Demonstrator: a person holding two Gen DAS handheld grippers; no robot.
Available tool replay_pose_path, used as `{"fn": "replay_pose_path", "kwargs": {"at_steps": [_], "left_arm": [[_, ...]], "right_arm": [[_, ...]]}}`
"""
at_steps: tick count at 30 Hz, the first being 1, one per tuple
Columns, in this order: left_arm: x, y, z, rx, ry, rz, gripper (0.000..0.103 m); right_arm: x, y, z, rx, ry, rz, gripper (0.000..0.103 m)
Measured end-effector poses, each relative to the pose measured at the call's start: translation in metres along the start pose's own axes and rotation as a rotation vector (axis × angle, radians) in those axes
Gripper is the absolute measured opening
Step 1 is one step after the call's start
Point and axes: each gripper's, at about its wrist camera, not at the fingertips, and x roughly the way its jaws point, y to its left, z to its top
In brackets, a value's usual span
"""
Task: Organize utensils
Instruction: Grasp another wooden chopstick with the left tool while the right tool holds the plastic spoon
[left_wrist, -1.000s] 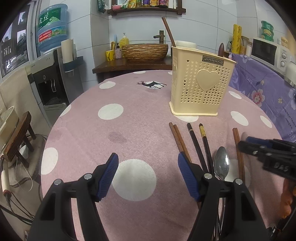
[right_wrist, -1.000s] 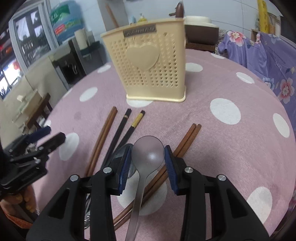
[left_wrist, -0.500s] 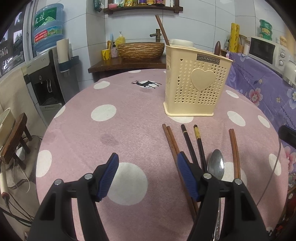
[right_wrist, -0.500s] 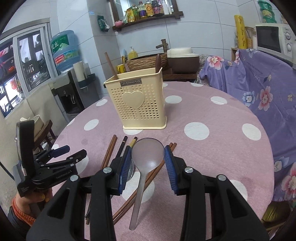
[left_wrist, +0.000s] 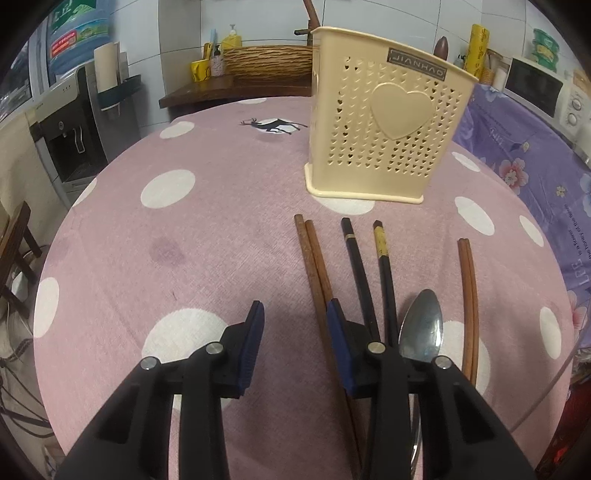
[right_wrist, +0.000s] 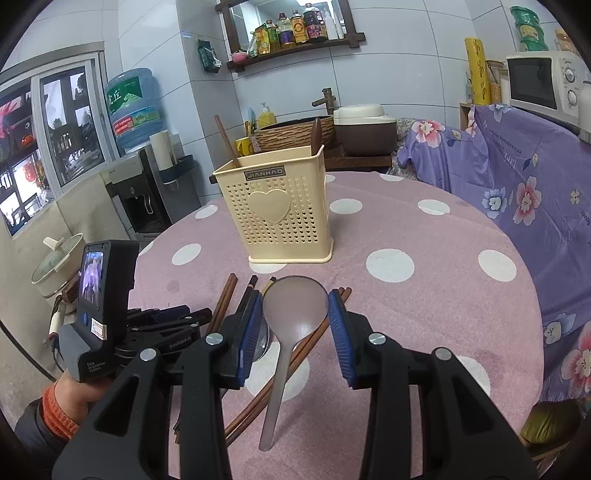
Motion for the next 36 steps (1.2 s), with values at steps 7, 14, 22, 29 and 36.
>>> {"fn": "replay_pose_path", "kwargs": {"at_steps": [7,14,22,29,36], "left_arm": [[0.004,-0.004,-0.002,0.005,0.015,0.016,0.033],[0.009,-0.005,0.000,0.016,0.035,0.020,0.033],[0.032,-0.008,0.029,0.047,0.055,0.063,0.029],[0.043,-0.013,0.044,0.040,0.056,0.088,0.009],[0.043,-0.014,0.042,0.036,0.033,0.090,0.008]], "right_arm": [[0.001,0.001,-0.001,-0.004,-0.003,-0.003,0.037],[0.001,0.001,-0.001,-0.001,-0.001,-0.003,0.037],[0.003,0.001,-0.001,-0.004,0.005,-0.009,0.037],[0.006,0.004,-0.001,0.001,0.007,-0.017,0.037],[0.007,0.004,0.000,0.003,0.010,-0.020,0.037]]}}
